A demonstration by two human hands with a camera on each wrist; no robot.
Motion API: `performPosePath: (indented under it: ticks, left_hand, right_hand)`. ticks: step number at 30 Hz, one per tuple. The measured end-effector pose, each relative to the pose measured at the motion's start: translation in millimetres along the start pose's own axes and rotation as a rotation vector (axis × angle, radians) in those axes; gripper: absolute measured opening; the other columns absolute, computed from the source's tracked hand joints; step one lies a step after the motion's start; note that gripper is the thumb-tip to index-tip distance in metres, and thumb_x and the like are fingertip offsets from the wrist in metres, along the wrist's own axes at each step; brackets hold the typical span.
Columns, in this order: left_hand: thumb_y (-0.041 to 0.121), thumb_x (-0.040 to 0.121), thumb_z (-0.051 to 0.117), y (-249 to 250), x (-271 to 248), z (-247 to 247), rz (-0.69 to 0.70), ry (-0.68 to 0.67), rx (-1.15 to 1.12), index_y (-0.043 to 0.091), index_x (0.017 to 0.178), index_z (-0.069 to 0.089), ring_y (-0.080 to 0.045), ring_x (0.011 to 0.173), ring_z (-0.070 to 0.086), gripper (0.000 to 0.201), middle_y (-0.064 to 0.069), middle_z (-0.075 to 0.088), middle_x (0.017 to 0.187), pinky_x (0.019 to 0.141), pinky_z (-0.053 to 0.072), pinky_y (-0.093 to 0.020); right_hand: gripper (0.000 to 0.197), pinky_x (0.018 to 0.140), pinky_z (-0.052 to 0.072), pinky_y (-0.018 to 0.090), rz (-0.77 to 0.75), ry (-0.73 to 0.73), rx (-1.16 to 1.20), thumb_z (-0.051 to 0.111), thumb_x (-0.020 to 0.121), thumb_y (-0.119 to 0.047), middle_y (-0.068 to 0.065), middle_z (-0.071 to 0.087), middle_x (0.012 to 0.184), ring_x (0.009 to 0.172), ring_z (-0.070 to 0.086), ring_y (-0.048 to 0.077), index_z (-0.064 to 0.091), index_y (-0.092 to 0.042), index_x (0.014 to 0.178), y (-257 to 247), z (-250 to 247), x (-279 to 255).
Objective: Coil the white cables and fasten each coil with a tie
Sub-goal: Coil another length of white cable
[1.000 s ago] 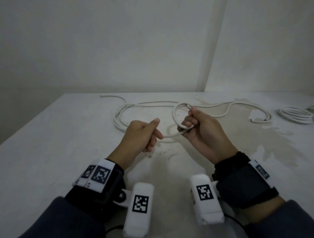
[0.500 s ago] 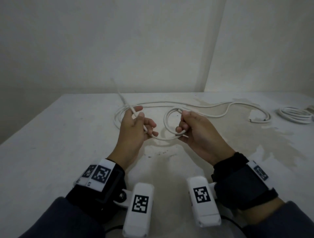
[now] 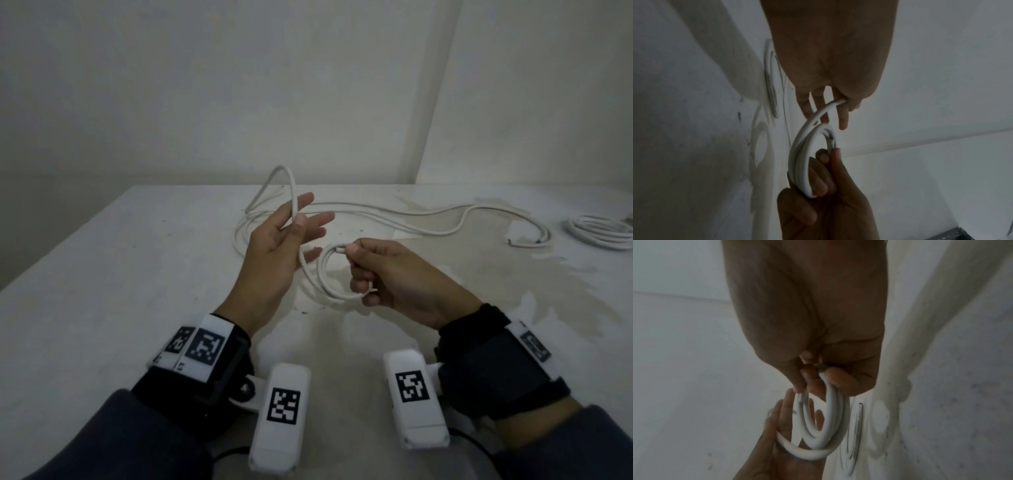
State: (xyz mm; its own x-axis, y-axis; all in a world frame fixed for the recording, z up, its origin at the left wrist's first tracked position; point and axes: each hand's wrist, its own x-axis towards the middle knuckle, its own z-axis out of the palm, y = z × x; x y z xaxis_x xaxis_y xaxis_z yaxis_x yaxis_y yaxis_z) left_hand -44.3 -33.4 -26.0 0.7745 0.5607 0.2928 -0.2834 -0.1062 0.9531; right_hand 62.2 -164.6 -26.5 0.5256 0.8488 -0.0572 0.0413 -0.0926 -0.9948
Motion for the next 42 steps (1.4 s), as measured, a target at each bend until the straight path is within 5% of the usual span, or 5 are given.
performPosePath:
  ticks: [12,19,31,40,42]
  left_hand:
    - [0.024,0.101,0.040,-5.5,-4.2,6.5,-0.337,-0.305,-0.165,0.031,0.130,0.053,-0.034,0.095,0.056,0.033,-0.018,0.064,0.110,0.082,0.045,-0.042]
    - [0.029,0.104,0.034,-6.2,-4.6,12.9,-0.292,-0.334,0.112,0.028,0.123,0.059,-0.006,0.051,0.034,0.032,0.011,0.045,0.058,0.046,0.031,-0.016]
    - [0.022,0.104,0.035,3.7,-2.5,12.9,-0.259,-0.365,0.215,0.005,0.116,0.060,-0.003,0.043,0.028,0.033,0.007,0.037,0.053,0.042,0.026,-0.017]
    - [0.019,0.103,0.038,8.2,-3.1,10.8,-0.193,-0.332,0.160,0.004,0.120,0.060,-0.001,0.040,0.027,0.031,0.013,0.038,0.043,0.041,0.025,-0.015]
    - [0.018,0.102,0.042,7.0,-3.5,10.0,-0.146,-0.315,0.237,0.008,0.121,0.062,-0.001,0.040,0.030,0.030,0.013,0.043,0.045,0.041,0.028,-0.014]
  right_hand:
    - [0.021,0.046,0.034,0.019,-0.073,-0.178,-0.357,0.047,0.101,-0.024,-0.005,0.050,0.058,0.052,0.044,0.007,0.065,-0.016,0.094,-6.9,6.5,-10.0]
    - [0.013,0.045,0.034,0.023,-0.099,-0.145,-0.365,0.048,0.100,-0.021,0.010,0.057,0.066,0.054,0.043,0.014,0.055,-0.010,0.098,-6.1,8.4,-8.7]
    - [0.057,0.042,0.037,0.022,-0.155,-0.043,-0.216,0.060,0.091,-0.008,0.000,0.053,0.052,0.045,0.048,0.010,0.029,-0.032,0.132,-7.9,6.6,-8.8]
    - [0.040,0.051,0.045,0.028,-0.244,0.024,-0.237,0.069,0.075,0.002,0.009,0.058,0.063,0.056,0.054,0.017,0.060,-0.021,0.108,-9.7,0.3,-5.6]
    - [0.036,0.063,0.048,0.030,-0.297,0.127,-0.435,0.080,0.068,-0.024,0.002,0.062,0.077,0.068,0.057,0.013,0.064,-0.033,0.099,-6.4,-6.3,-3.1]
